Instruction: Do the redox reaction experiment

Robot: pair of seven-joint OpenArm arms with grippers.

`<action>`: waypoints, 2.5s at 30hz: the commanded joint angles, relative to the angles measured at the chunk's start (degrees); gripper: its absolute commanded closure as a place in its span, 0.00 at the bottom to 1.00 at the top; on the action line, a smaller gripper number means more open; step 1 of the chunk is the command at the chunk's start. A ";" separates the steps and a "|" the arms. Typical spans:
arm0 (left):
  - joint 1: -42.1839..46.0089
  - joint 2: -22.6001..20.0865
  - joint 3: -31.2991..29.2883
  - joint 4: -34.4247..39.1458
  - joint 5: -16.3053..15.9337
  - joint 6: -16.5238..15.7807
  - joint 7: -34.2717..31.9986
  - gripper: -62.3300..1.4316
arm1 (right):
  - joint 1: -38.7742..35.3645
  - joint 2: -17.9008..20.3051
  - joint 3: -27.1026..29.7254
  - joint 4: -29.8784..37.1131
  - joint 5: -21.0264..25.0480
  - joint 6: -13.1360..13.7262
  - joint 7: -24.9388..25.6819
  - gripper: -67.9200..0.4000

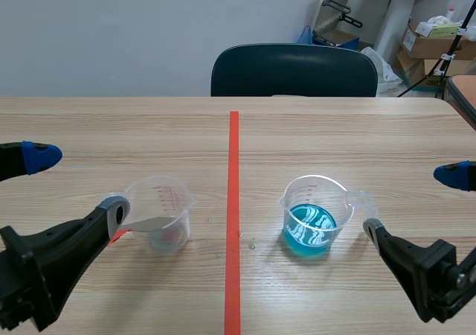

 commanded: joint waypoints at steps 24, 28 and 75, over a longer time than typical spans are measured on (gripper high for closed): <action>-0.13 0.17 0.17 0.70 -0.33 0.28 -0.72 0.00 | 0.52 0.48 0.17 0.92 0.61 -0.15 1.77 0.00; -0.13 0.17 0.17 0.70 -0.33 0.28 1.22 0.00 | 0.90 0.50 0.17 0.92 0.57 -0.13 1.75 0.00; 13.55 -1.11 -18.27 0.66 -0.15 -0.90 -5.29 0.00 | 30.49 0.63 -31.89 -0.28 -23.41 8.48 2.38 0.00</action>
